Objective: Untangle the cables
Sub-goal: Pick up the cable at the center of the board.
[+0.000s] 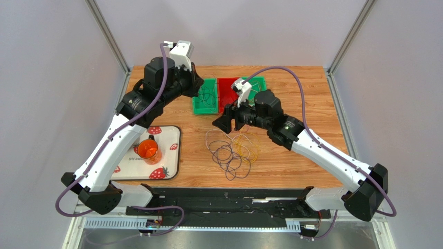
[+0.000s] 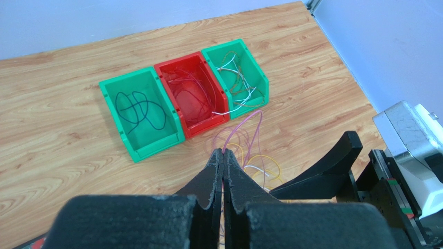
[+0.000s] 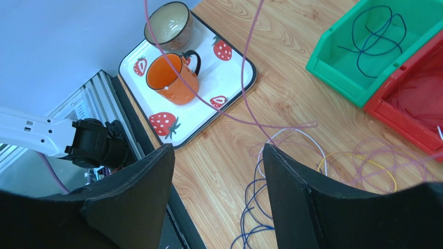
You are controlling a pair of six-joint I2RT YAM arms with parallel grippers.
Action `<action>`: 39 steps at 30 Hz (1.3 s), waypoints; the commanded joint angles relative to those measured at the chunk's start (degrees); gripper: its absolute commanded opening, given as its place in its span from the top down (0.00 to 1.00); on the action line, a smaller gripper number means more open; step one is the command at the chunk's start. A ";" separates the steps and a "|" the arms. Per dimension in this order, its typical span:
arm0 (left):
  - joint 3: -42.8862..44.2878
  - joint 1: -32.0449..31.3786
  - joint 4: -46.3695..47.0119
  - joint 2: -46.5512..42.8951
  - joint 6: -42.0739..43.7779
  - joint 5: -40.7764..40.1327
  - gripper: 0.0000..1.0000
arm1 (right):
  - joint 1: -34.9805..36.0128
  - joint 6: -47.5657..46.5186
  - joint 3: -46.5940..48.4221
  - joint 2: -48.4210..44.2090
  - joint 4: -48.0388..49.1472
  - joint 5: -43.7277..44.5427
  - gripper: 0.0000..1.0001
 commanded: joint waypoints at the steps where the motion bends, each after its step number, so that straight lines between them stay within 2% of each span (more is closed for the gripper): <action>1: -0.20 0.04 0.62 -0.27 -0.85 1.22 1.00 | 0.88 -3.20 4.29 1.82 3.81 2.51 0.34; 9: -0.29 0.04 0.62 -0.54 -1.03 2.10 1.00 | 1.24 -4.43 8.07 6.22 3.63 4.36 0.42; 15: -0.46 -0.05 0.53 -0.71 -0.85 2.36 1.00 | 1.33 -4.88 8.51 7.45 3.98 4.89 0.60; 18: -0.64 0.04 0.79 -0.97 -0.85 2.27 1.00 | 1.41 -4.87 8.78 7.71 4.16 4.81 0.78; 19: -0.64 0.04 0.79 -0.98 -0.85 2.36 1.00 | 1.33 -4.88 8.86 7.71 4.08 4.46 0.92; 20: -0.81 -0.05 0.79 -0.98 -0.85 2.36 1.00 | 1.50 -4.79 8.87 7.62 4.07 4.28 1.00; 24: -1.43 0.04 0.18 -1.50 -1.20 1.75 1.00 | 1.41 -4.35 8.60 6.92 4.77 3.92 1.00; 25: -1.69 -0.05 -0.78 -1.85 -1.29 1.31 0.94 | 1.41 -4.35 8.69 6.75 4.78 4.36 1.00; 28: -4.93 -0.05 -1.49 -4.57 -1.64 -1.32 0.60 | 1.41 -4.26 9.48 5.87 4.78 6.72 1.00; 30: -8.97 -0.05 -1.58 -7.73 -1.64 -3.00 0.50 | 1.41 -4.43 10.62 5.60 4.08 8.14 1.00; 31: -10.38 -0.05 -2.10 -8.87 -1.73 -3.61 0.39 | 1.33 -4.70 11.23 5.60 3.81 9.28 1.00; 34: -14.78 -0.05 -5.25 -12.83 -1.99 -6.42 0.28 | 1.24 -5.22 14.66 6.13 2.58 10.86 1.00; 39: -22.78 0.04 -10.10 -20.39 -3.92 -12.93 0.27 | 1.15 -6.28 21.25 7.97 1.53 12.80 1.00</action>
